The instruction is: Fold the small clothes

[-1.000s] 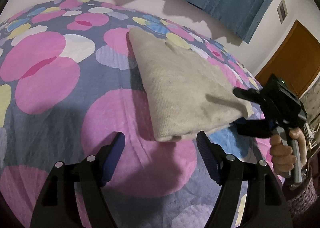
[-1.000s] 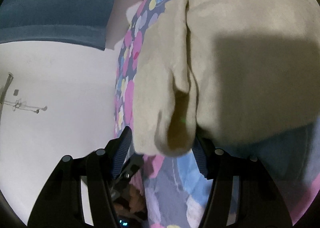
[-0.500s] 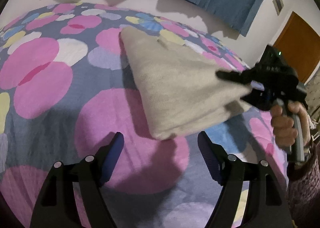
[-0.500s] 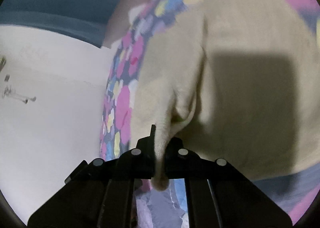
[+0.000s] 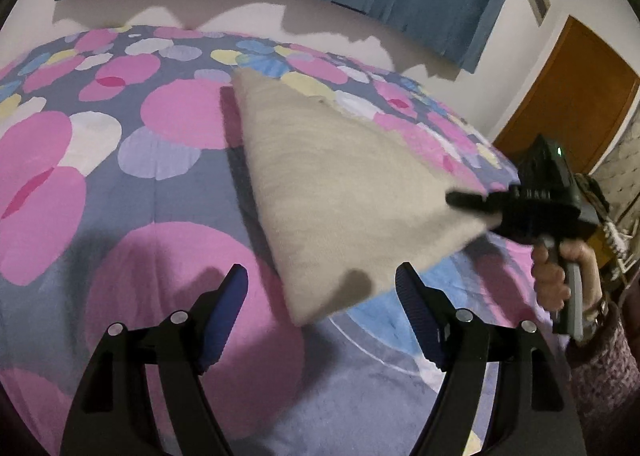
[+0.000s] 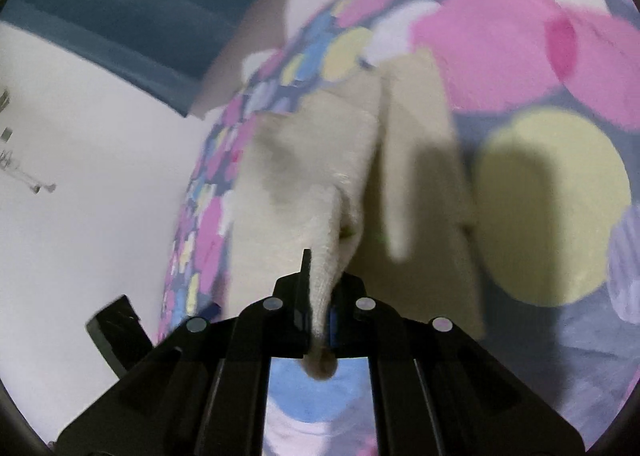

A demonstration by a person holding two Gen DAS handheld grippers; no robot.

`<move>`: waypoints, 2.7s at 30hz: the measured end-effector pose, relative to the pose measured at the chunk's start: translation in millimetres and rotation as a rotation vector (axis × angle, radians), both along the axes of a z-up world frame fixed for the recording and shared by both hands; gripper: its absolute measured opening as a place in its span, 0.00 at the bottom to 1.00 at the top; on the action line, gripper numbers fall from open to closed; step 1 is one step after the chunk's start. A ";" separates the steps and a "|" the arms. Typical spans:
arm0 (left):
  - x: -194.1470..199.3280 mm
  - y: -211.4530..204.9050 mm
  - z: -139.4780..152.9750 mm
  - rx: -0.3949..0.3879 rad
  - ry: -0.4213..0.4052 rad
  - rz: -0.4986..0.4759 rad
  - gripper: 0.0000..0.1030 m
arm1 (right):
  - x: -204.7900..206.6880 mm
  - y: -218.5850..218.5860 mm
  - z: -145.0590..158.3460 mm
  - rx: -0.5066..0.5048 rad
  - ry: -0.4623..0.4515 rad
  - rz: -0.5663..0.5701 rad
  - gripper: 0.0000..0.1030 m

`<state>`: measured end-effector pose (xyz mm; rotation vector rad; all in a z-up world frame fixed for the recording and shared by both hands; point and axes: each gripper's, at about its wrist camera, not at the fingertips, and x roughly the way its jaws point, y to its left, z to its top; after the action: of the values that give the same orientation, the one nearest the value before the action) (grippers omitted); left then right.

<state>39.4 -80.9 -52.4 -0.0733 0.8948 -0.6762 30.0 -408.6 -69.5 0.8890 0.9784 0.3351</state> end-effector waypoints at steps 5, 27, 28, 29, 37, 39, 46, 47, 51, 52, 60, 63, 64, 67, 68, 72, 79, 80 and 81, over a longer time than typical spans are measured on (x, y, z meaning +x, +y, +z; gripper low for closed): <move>12.3 -3.7 -20.4 0.041 0.051 0.028 0.73 | -1.4 -8.3 -21.9 0.084 0.017 0.018 0.07; 16.0 2.8 -23.0 -0.013 0.086 0.043 0.75 | 125.8 -22.7 -29.0 0.110 0.067 0.033 0.34; 16.0 2.7 -22.6 -0.013 0.085 0.042 0.75 | 129.3 -22.5 -29.8 0.114 0.065 0.036 0.34; 15.6 2.6 -22.3 -0.013 0.083 0.042 0.75 | 131.7 -22.5 -30.2 0.116 0.066 0.035 0.34; 11.3 3.1 -5.9 -0.038 0.034 0.048 0.75 | 142.6 -1.5 -20.6 0.014 0.040 0.088 0.09; 11.6 0.4 -3.1 -0.035 0.022 0.038 0.75 | 141.3 -0.5 -14.5 -0.006 0.018 0.082 0.06; 18.4 -1.1 -6.5 -0.027 0.024 0.044 0.75 | 124.6 -25.6 4.9 -0.047 -0.048 0.010 0.04; 19.1 -0.3 -7.2 -0.025 0.024 0.045 0.75 | 121.9 -31.7 1.6 -0.050 -0.037 -0.003 0.04; 20.0 1.1 -11.9 -0.018 0.032 0.050 0.75 | 120.6 -40.9 -25.8 -0.053 0.037 -0.039 0.04; 21.2 1.3 -14.7 -0.014 0.041 0.051 0.75 | 120.9 -40.8 -32.3 -0.039 0.045 -0.040 0.04; 24.0 7.3 -21.6 -0.042 0.084 0.067 0.75 | 87.1 -48.4 -5.9 0.038 -0.020 -0.085 0.20; 22.2 8.0 -20.9 -0.049 0.081 0.070 0.75 | 50.8 -51.8 6.9 0.077 -0.049 -0.102 0.29; 22.0 8.8 -20.5 -0.052 0.081 0.072 0.75 | 37.8 -51.2 9.7 0.087 -0.055 -0.101 0.31; 20.6 10.8 -18.6 -0.064 0.074 0.079 0.75 | -8.9 -48.9 11.6 0.101 -0.050 -0.125 0.45; 20.1 11.7 -18.3 -0.067 0.073 0.081 0.75 | -22.3 -47.9 10.9 0.115 -0.051 -0.128 0.46; 18.7 14.5 -18.9 -0.076 0.082 0.086 0.75 | -59.6 -38.1 2.4 0.193 -0.030 -0.143 0.49; 15.3 18.0 -18.1 -0.092 0.087 0.090 0.76 | -76.3 -18.2 -6.6 0.227 -0.011 -0.128 0.60; 15.1 18.7 -18.4 -0.096 0.090 0.092 0.77 | -74.5 -14.0 -8.7 0.229 -0.007 -0.125 0.60; 15.0 19.5 -18.6 -0.100 0.092 0.092 0.77 | -72.7 -11.9 -10.2 0.241 -0.005 -0.120 0.60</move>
<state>54.4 -61.4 -71.0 -0.2352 0.9396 -0.6352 -42.6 -420.5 -79.7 1.1603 0.8877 0.3577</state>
